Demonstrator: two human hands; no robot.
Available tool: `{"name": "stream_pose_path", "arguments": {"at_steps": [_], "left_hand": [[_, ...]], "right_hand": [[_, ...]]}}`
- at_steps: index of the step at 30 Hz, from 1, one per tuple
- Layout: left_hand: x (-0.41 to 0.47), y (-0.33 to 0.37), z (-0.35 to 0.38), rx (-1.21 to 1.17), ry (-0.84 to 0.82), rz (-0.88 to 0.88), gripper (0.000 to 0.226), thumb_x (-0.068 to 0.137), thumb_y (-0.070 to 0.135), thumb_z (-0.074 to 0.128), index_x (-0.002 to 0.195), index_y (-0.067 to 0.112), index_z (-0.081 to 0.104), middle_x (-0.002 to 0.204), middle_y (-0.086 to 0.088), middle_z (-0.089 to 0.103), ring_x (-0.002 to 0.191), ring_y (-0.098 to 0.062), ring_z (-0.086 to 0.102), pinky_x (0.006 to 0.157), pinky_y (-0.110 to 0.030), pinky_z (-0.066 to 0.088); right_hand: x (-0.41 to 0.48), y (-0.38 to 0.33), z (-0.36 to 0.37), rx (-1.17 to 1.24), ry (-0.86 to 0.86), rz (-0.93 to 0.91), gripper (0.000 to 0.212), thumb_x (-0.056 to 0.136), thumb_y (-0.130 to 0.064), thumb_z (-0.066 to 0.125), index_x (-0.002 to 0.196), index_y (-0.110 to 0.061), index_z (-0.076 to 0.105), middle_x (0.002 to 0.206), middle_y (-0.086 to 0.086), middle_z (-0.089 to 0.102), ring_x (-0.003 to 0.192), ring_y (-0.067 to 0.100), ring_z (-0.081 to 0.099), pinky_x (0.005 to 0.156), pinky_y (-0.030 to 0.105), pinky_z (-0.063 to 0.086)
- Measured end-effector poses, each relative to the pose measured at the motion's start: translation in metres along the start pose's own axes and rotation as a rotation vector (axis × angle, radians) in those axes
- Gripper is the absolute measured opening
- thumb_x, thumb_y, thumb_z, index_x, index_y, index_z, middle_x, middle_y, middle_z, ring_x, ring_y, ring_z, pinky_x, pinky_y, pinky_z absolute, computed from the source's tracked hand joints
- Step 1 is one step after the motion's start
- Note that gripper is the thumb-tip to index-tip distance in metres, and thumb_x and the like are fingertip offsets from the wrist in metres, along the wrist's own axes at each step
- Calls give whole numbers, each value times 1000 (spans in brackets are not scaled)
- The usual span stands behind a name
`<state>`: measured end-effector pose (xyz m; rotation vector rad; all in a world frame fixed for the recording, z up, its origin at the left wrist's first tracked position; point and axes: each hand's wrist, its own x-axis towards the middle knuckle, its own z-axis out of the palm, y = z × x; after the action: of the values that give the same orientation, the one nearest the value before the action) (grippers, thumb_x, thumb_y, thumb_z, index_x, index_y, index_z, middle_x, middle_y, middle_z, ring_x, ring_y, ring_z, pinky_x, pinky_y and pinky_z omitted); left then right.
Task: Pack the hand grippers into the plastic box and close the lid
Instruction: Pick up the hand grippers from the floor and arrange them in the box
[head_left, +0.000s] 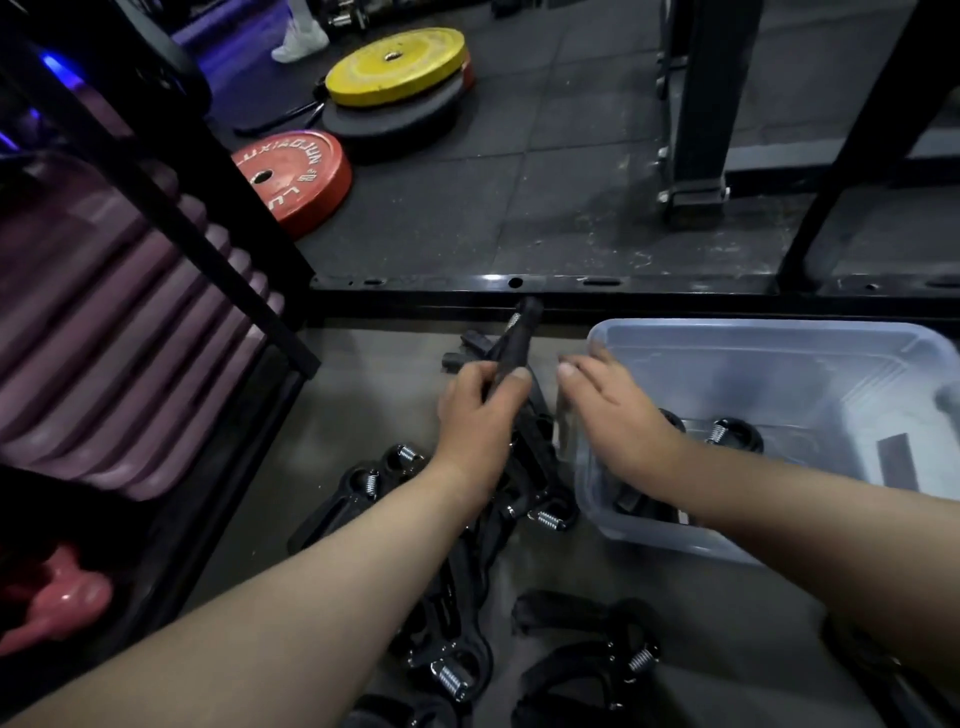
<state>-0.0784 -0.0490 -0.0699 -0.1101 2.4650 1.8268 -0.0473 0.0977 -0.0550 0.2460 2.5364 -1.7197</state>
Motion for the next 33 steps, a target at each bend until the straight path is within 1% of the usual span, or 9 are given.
{"name": "stream_pose_path", "arguments": {"at_steps": [2, 5, 8, 10, 13, 15, 20, 24, 33], "left_hand": [[-11, 9, 14, 339, 12, 221, 37, 68, 63, 53, 89, 33, 57, 101, 6, 59, 105, -18, 53, 98, -33, 40], [-28, 25, 33, 593, -89, 486, 55, 69, 61, 54, 111, 25, 57, 122, 2, 50, 121, -21, 40, 104, -30, 29], [-39, 39, 42, 588, -354, 530, 63, 76, 57, 61, 132, 29, 48, 139, 6, 43, 130, -13, 31, 113, -36, 24], [-45, 42, 46, 561, -446, 485, 59, 84, 36, 60, 138, 35, 37, 140, 13, 45, 131, -3, 29, 118, -37, 14], [-45, 38, 59, 649, -390, 472, 61, 85, 18, 49, 143, 30, 35, 152, 10, 37, 145, -7, 20, 121, -43, -6], [-36, 28, 70, 787, -328, 440, 64, 86, 11, 46, 147, 21, 33, 160, 4, 23, 149, -9, 12, 121, -44, -8], [-31, 4, 84, 888, -334, 317, 67, 90, 10, 39, 153, 12, 16, 164, -2, -9, 150, -19, -6, 122, -35, -5], [-30, 1, 84, 868, -297, 320, 68, 89, 9, 38, 153, 13, 17, 164, 1, -8, 150, -18, -5, 122, -33, -3], [-34, 2, 83, 832, -271, 296, 72, 86, 3, 37, 153, 18, 18, 163, 8, -11, 150, -13, -7, 119, -30, -4]], "right_hand": [[-1, -12, -6, 277, 50, 77, 32, 101, -34, 46, 110, -9, 65, 117, 9, 67, 113, 21, 61, 92, 26, 44], [-6, -19, -22, 561, 136, 209, 14, 92, -18, 60, 93, -8, 69, 88, 14, 73, 86, 31, 71, 77, 40, 55], [-16, -12, -52, 529, 198, 316, 11, 80, -12, 61, 83, -9, 71, 84, 15, 75, 79, 33, 73, 71, 50, 57], [-23, 2, -74, 485, 241, 343, 15, 84, -7, 54, 79, -9, 68, 81, 16, 73, 70, 28, 72, 68, 43, 56], [-32, 29, -108, 303, 306, 395, 16, 91, -5, 48, 83, -8, 62, 69, 11, 65, 59, 22, 62, 53, 27, 48], [-36, 49, -125, 181, 227, 453, 15, 89, -5, 50, 80, -4, 62, 63, 11, 62, 60, 26, 57, 51, 27, 42], [-42, 80, -134, -71, 36, 663, 13, 85, -7, 58, 74, -1, 62, 61, 14, 59, 47, 22, 51, 43, 23, 40], [-37, 94, -127, -76, 20, 699, 17, 81, 0, 57, 65, -5, 58, 57, 12, 57, 46, 22, 50, 41, 20, 41], [-12, 120, -109, -236, 18, 698, 10, 87, -8, 57, 90, -4, 65, 81, 12, 63, 72, 27, 62, 65, 30, 52]]}}
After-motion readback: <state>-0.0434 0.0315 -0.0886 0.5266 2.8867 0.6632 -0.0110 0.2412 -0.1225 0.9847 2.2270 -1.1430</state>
